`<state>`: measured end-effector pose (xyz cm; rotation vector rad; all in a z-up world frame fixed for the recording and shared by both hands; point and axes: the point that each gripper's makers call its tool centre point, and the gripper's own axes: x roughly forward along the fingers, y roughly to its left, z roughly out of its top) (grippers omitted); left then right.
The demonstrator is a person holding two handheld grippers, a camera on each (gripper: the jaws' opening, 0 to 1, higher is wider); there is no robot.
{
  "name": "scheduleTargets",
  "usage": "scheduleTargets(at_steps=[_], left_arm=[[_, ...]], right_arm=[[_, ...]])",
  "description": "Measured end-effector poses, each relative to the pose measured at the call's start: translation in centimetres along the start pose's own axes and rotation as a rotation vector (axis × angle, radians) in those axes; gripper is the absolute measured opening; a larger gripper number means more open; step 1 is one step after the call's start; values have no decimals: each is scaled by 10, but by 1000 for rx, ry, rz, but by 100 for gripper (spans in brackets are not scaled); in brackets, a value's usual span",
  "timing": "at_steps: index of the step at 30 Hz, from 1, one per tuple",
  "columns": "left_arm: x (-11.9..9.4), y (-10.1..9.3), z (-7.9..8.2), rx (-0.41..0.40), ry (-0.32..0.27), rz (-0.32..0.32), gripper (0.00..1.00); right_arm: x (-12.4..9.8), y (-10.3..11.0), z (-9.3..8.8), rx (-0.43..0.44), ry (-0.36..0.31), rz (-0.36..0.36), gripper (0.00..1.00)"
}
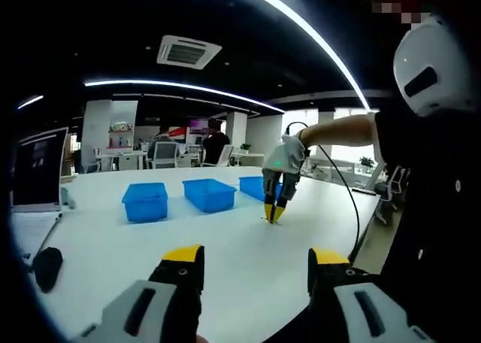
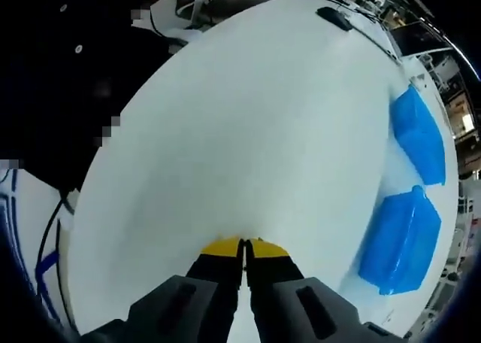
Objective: Pick up the resistors one by one and place each resistor into its matching bin, sorting the parts by color and model until every resistor is separated into the correct bin for its type
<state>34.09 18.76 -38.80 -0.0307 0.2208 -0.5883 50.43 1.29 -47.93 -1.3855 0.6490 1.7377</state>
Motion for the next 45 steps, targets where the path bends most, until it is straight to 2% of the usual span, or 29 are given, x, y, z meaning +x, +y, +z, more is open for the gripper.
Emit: scheduleTargets(at_steps=[6,11,15,17,20,23,27,28,30,32,34,35,39,43,45], left_arm=[[3,-2,1,7,3,-14,57],[9,-7,4,17,5,-33,57],[12,-11,5,22,7,-43,57],[13,-12,5,23,8,-47,57],[15,-12,5,24,11,-50,57],[19,-10,8,26,9,-49,57],[23,-8,11,30,7,-46,57],[24,-7,12,32,6,-46,57],[26,-7,14,30,2,-46,57],[29,-8,15,33,3,-50,57],[31,-9,15,35,6,-55,57],[32,-10,16,38,8,-60,57],[34,-13,17,45,11,-74,57],[30,-13,19,46,4,-69,57],[28,-11,18,42,1,-61,57]], right_arm=[[-37,-7,8,109,-137,-102,5],[-56,10,6,178,-198,-151,5],[-73,17,9,259,-296,-221,5],[-88,16,12,343,-403,-289,5],[-118,16,14,513,-622,-395,5],[-151,14,-2,692,-844,-530,5],[-192,27,-26,902,-1110,-733,5],[-201,33,-32,942,-1168,-779,5],[-212,45,-41,1003,-1243,-875,5],[-219,57,-41,1014,-1308,-954,5],[-220,59,-44,1029,-1311,-994,5],[-222,61,-47,1036,-1315,-1049,5],[-228,53,-58,1045,-1301,-1119,5],[-235,27,-84,1063,-1201,-1211,5],[-238,11,-99,1044,-1118,-1281,5]])
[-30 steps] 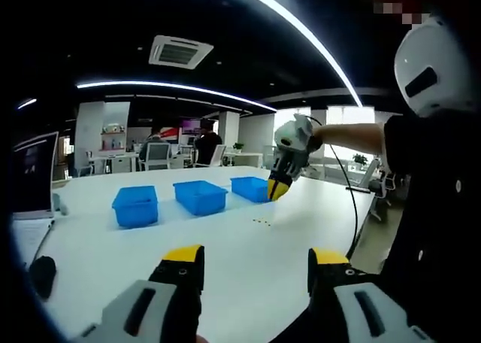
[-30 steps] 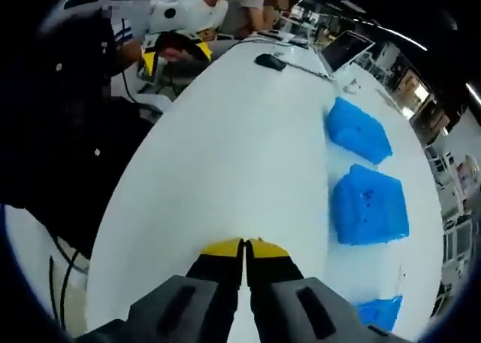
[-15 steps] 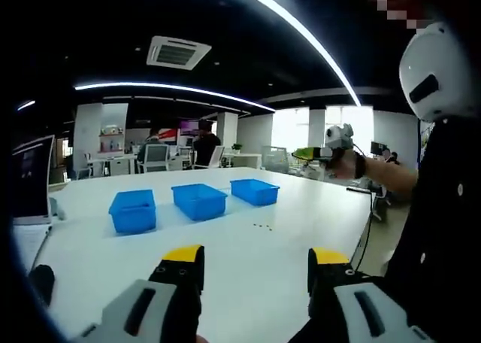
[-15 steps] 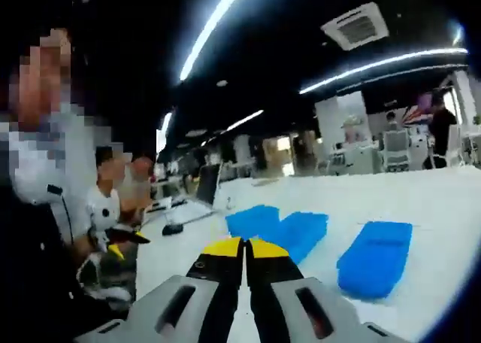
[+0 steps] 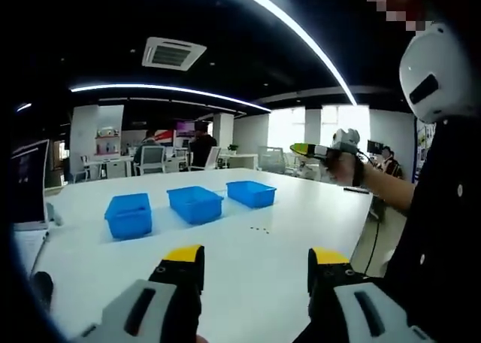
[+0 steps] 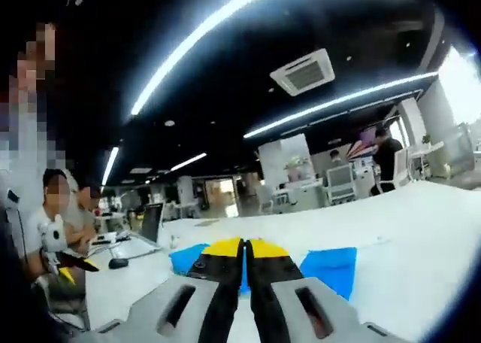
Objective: Pick up the resistors one by one and place each resistor into its matching bin, sorting the parts by color and model until every resistor is separated into the correct bin for its type
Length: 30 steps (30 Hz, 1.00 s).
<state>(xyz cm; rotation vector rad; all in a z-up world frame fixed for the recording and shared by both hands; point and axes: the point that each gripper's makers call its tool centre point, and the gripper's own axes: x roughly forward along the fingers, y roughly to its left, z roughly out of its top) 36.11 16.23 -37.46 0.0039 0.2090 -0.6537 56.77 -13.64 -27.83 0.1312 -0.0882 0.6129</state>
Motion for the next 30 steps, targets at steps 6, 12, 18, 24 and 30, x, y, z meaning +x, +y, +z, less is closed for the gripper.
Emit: scheduleTargets(at_steps=[6,12,18,24,30], left_arm=[[-8,3,0,-7,-14,22,57],[-15,5,0,-8,-21,38,57],[-19,7,-1,-11,-24,48,57],[-19,8,-2,-12,-27,47,57],[-16,7,-2,-11,-26,39,57]], right_arm=[[48,-39,-7,-17,40,-86,5],[83,-69,-21,-51,81,-169,5],[95,-79,-34,-115,105,-208,13],[87,-70,-33,-120,108,-194,21],[83,-68,-31,-99,106,-176,25]])
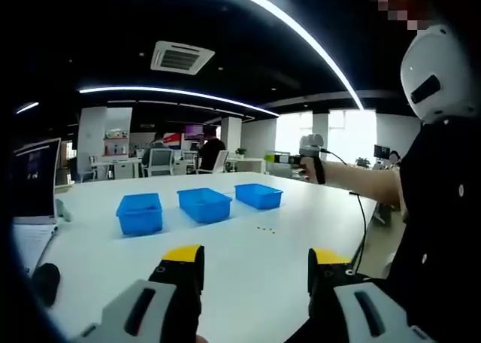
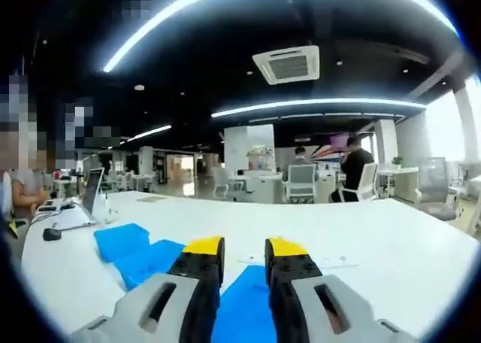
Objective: Pick up the resistors one by one and place each resistor into its matching bin, sorting the parts by color and model until every resistor is separated into the correct bin for its type
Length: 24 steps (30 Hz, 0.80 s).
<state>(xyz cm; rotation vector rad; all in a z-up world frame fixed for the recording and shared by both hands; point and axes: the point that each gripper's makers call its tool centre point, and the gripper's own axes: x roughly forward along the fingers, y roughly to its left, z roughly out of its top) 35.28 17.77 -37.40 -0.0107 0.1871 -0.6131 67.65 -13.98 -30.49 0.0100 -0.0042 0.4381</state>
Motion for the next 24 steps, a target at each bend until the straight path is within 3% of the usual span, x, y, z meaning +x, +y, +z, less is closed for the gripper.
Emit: scheduleTargets(at_steps=[5,12,24], left_arm=[[1,-2,0,-1,-1,-3,57],[4,-2,-1,-2,5,-7,57],[19,-6,0,9,19,-46,57]], right_arm=[[-8,7,1,2,6,16,27],[-40,28,-8,-6,17,87,29],[-138,70,-23,-27,27,203,30]])
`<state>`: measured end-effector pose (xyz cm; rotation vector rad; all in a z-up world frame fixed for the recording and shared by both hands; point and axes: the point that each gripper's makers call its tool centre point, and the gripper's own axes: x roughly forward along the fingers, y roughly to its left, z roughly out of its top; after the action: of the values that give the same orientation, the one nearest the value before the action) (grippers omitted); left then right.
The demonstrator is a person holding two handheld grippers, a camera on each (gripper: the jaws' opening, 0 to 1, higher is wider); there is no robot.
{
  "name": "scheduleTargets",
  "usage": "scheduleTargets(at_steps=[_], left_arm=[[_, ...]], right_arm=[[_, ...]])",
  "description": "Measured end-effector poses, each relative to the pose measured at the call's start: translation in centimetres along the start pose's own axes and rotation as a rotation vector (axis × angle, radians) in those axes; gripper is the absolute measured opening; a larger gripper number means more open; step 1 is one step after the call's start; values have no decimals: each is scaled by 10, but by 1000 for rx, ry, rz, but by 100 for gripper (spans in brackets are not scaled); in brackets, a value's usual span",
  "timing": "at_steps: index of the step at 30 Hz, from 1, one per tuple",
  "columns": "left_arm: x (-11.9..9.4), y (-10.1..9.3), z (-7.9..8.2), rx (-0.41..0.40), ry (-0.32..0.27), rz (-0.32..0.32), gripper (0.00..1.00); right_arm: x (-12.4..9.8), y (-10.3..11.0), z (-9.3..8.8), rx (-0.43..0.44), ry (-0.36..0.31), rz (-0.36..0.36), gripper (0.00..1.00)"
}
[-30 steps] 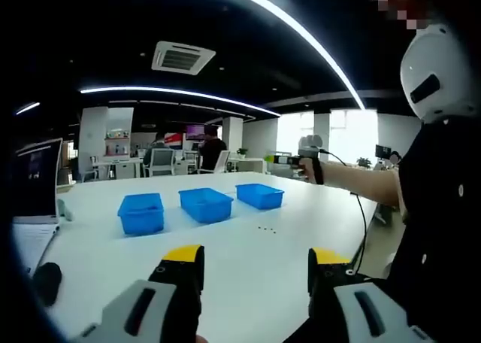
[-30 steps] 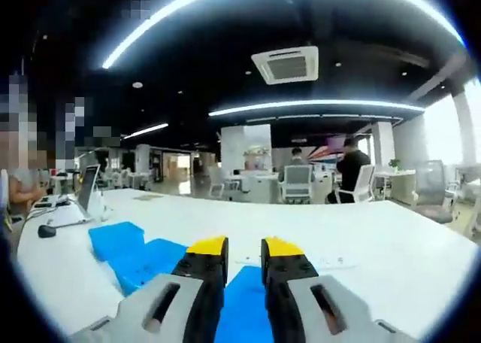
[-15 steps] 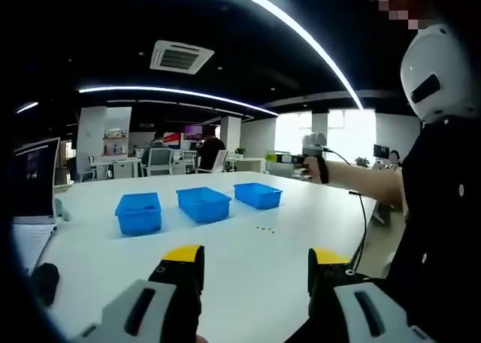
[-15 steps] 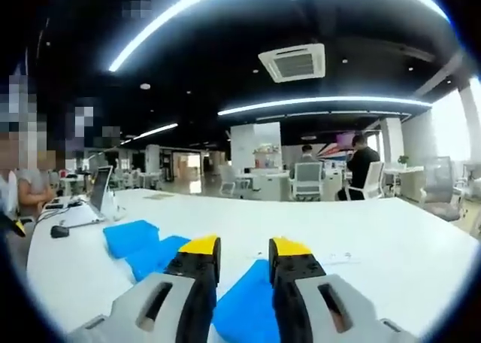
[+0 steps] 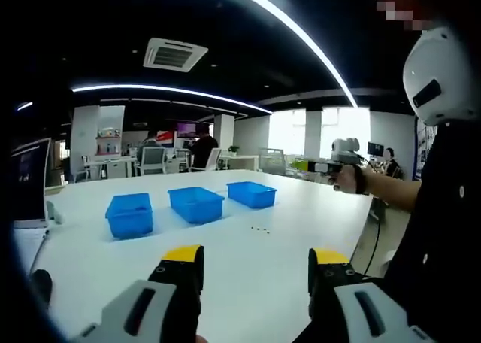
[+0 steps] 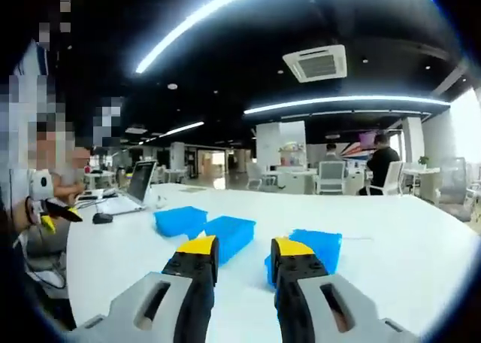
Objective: Pick up the resistors one by one and place each resistor into its matching bin, sorting the parts by color and model until every resistor is separated into the correct bin for its type
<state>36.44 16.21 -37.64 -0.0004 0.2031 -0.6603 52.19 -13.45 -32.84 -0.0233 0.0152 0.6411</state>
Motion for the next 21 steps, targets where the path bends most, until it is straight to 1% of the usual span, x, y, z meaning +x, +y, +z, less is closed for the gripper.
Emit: scheduleTargets(at_steps=[3,7,10,12,14,16,17,19,21], left_arm=[[4,-2,0,3,9,-11,57],[6,-4,2,10,12,-23,57],[6,-3,2,10,13,-21,57],[5,-3,2,10,16,-20,57],[5,-3,1,11,20,-18,57],[5,-2,0,12,23,-16,57],[5,-2,-1,13,24,-16,57],[5,-3,-3,19,33,-16,58],[6,-4,-6,29,47,-15,58]], right_arm=[[-15,7,-4,-32,19,10,30],[-36,18,-9,-42,45,30,30],[-49,25,-16,-50,82,38,30],[-57,30,-21,-63,120,53,30],[-61,33,-24,-72,142,64,30],[-63,37,-26,-85,173,93,30],[-63,41,-26,-97,187,127,31],[-60,44,-28,-98,217,169,32],[-54,47,-28,-127,248,211,32]])
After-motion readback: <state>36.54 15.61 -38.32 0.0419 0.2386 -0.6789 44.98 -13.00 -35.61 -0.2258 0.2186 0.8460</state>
